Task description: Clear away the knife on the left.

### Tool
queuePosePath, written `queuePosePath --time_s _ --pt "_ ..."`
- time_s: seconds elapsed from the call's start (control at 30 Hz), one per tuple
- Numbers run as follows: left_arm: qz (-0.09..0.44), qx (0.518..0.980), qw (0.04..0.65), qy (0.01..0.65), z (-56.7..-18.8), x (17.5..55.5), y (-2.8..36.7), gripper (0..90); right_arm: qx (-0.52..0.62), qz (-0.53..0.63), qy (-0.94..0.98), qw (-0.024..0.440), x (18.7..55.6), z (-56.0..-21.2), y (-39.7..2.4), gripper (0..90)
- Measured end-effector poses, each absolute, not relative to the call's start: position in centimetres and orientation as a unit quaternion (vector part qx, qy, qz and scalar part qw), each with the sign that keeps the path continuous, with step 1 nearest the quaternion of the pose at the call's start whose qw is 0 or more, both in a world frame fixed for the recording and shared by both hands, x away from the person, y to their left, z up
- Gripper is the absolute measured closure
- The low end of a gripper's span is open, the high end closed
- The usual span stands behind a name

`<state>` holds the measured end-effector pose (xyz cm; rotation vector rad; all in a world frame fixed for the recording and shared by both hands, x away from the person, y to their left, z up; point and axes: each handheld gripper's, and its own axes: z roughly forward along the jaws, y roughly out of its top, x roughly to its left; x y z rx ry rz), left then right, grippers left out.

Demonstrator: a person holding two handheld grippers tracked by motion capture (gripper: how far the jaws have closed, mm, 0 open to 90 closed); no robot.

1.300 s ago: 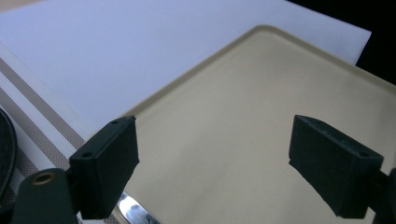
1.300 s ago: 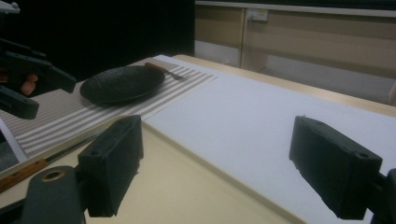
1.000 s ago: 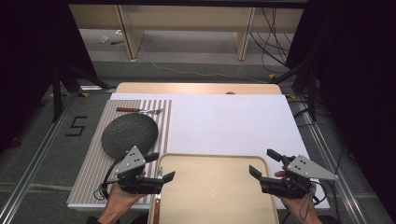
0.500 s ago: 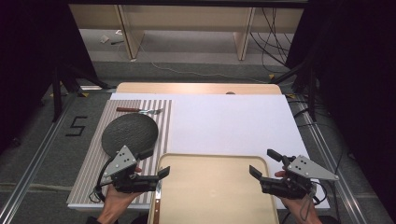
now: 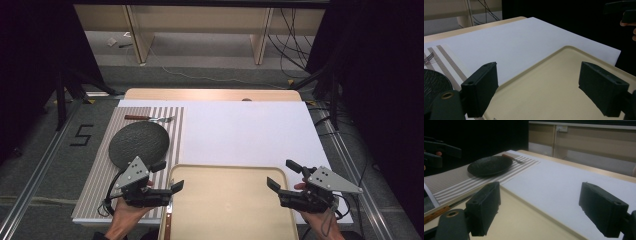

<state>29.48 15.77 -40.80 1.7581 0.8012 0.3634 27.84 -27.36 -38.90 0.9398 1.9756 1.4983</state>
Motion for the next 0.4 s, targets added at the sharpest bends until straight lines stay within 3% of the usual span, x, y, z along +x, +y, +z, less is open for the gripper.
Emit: queuePosePath --time_s 0.4 --pt "0.153 0.762 0.532 0.337 -40.97 29.36 15.16 15.4 0.344 0.548 0.723 0.242 27.85 -38.91 -27.34 18.4"
